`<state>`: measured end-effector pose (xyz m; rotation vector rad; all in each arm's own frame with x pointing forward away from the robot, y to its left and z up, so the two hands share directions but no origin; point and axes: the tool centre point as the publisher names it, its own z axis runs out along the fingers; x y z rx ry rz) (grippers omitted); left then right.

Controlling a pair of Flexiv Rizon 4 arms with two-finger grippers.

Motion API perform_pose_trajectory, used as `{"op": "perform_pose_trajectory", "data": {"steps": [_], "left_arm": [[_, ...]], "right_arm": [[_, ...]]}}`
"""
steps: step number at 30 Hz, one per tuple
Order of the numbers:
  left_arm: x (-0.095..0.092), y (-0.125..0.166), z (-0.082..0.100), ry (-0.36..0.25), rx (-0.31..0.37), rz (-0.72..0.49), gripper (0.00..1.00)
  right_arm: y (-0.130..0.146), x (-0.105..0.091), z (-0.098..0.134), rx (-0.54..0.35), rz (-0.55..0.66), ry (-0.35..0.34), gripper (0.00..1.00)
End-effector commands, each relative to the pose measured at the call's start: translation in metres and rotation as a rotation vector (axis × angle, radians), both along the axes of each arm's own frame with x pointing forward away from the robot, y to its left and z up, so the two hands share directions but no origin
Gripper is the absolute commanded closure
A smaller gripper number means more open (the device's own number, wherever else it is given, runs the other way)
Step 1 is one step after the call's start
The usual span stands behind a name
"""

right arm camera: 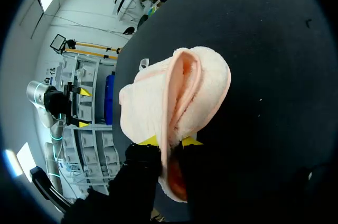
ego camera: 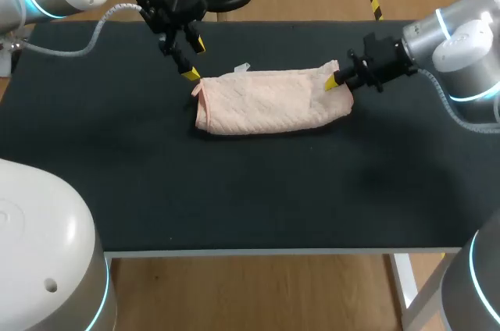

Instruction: Fold the towel

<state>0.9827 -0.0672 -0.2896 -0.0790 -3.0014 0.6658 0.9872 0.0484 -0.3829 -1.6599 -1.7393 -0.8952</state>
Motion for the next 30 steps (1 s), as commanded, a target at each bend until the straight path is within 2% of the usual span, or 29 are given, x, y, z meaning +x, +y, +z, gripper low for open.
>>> {"op": "perform_pose_trajectory", "data": {"steps": [1, 12, 20, 30], "left_arm": [[0.000, 0.000, -0.001, 0.001, -0.001, -0.001, 0.00], [0.000, 0.000, -0.001, 0.001, -0.001, -0.001, 0.00], [0.000, 0.000, -0.001, 0.001, -0.001, -0.001, 0.00], [0.000, 0.000, -0.001, 0.001, -0.001, -0.001, 0.00]], "right_arm": [[0.025, -0.005, 0.011, -0.041, 0.004, -0.009, 1.00], [0.123, -0.005, 0.029, -0.105, 0.086, -0.027, 1.00], [0.203, -0.023, 0.031, -0.129, 0.183, -0.028, 1.00], [0.255, -0.035, 0.023, -0.155, 0.220, -0.032, 1.00]]}}
